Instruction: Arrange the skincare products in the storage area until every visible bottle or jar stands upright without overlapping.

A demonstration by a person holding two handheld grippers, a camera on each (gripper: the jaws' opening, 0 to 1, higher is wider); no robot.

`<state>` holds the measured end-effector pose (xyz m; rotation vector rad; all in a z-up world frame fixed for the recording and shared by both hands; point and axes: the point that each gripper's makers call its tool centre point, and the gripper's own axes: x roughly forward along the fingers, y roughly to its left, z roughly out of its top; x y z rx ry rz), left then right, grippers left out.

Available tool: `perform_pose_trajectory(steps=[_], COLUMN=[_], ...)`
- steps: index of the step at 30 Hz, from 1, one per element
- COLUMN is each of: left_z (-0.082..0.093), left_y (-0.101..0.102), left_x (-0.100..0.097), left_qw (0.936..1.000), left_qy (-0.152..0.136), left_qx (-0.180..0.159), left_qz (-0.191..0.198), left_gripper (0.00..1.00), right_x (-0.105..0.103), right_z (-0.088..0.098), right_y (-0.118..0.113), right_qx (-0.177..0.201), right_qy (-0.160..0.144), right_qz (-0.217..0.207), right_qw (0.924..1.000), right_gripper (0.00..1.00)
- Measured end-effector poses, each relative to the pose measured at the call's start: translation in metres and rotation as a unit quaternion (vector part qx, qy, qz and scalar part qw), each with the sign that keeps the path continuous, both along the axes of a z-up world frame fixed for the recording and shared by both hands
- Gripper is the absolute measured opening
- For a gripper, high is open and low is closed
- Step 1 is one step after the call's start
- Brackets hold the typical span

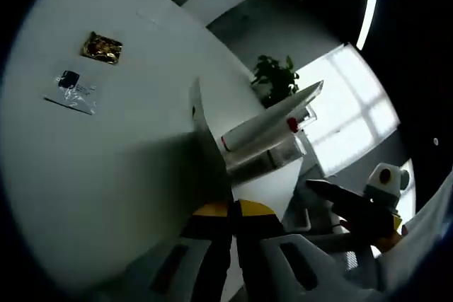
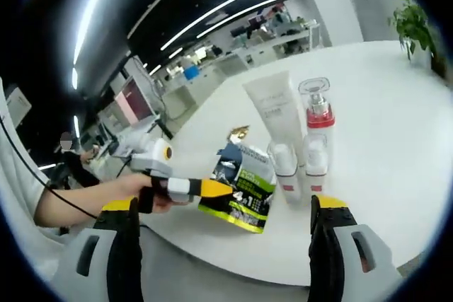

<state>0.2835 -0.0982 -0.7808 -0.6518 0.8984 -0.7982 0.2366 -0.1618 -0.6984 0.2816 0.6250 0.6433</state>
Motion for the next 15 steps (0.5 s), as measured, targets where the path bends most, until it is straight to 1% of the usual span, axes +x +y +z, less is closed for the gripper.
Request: perform_pose_trajectory(steps=[1,3,4,7,10,11,12,14,15], left_z=[-0.001,-0.006,-0.009,-0.014,-0.02,-0.025,-0.025,-0.025,-0.025], left_y=[0.0,0.001,0.003,0.005,0.007,0.01,0.009,0.008,0.009], left_x=[0.0,0.002,0.003,0.004,0.006,0.006,0.006,0.007,0.008], left_qw=[1.0,0.9998,0.9995,0.9987,0.9973,0.9959,0.9956,0.995,0.9939], left_qy=[0.005,0.008,0.014,0.024,0.018,0.012,0.013,0.004,-0.005], left_qx=[0.003,0.018,0.026,0.036,0.064,0.086,0.09,0.099,0.11], left_qz=[0.001,0.006,0.012,0.026,0.031,0.024,0.021,0.015,0.009], left_gripper=[0.01,0.01,0.01,0.01,0.01,0.01,0.01,0.01,0.02], right_x=[0.0,0.0,0.0,0.001,0.001,0.0,-0.001,-0.002,-0.002], right_z=[-0.001,-0.002,-0.002,-0.002,-0.003,-0.004,-0.005,-0.005,-0.005], right_y=[0.0,0.0,0.0,-0.003,-0.002,-0.002,-0.001,0.0,0.0], right_qx=[0.0,0.003,0.003,0.005,0.008,0.008,0.007,0.005,0.004], right_qy=[0.001,0.004,0.006,0.005,0.009,0.011,0.014,0.013,0.013], right_qz=[0.0,-0.001,-0.003,-0.008,-0.008,-0.006,-0.003,-0.001,-0.001], right_qw=[1.0,1.0,1.0,0.9999,0.9999,0.9999,0.9999,0.9999,0.9999], right_gripper=[0.99,0.99,0.99,0.99,0.99,1.0,1.0,1.0,1.0])
